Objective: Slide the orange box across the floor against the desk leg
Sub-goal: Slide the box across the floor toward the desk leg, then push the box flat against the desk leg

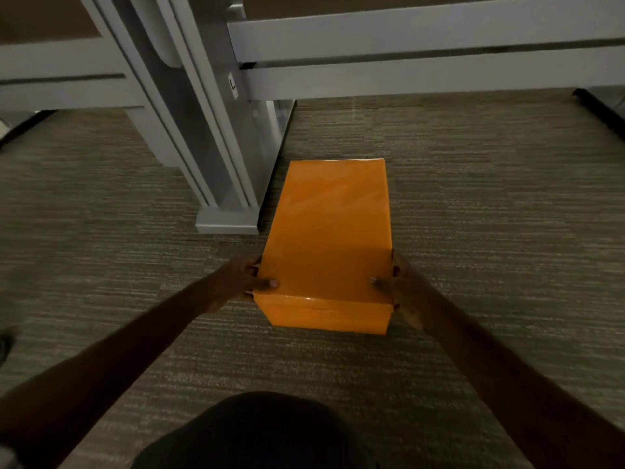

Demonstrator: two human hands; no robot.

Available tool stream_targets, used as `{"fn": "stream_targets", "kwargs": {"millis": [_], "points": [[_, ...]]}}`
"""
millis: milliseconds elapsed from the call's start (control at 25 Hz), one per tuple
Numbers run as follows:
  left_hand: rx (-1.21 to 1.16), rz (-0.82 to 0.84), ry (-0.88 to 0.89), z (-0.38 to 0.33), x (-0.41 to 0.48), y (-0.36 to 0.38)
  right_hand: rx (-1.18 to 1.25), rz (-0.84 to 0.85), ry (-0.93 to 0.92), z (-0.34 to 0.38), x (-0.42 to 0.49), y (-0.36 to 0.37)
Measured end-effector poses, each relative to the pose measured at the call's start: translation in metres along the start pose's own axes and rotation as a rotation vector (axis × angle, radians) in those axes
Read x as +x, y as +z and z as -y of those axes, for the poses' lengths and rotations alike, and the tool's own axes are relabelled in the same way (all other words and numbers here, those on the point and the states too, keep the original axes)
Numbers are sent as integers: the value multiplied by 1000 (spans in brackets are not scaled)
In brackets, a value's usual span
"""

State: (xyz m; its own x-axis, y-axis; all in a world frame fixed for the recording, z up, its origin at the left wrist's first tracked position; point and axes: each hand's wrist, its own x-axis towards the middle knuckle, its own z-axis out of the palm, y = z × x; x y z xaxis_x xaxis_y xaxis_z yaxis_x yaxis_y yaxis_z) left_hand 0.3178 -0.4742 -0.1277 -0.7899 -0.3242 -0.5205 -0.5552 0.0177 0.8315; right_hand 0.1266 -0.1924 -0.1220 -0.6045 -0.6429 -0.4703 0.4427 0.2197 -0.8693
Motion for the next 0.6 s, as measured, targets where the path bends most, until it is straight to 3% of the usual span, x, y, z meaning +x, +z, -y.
{"fn": "stream_targets", "kwargs": {"millis": [200, 600], "points": [[35, -68, 16, -24, 9, -39, -67, -28, -122, 17, 24, 35], [61, -203, 80, -39, 53, -89, -185, -40, -199, 33, 97, 65]]}}
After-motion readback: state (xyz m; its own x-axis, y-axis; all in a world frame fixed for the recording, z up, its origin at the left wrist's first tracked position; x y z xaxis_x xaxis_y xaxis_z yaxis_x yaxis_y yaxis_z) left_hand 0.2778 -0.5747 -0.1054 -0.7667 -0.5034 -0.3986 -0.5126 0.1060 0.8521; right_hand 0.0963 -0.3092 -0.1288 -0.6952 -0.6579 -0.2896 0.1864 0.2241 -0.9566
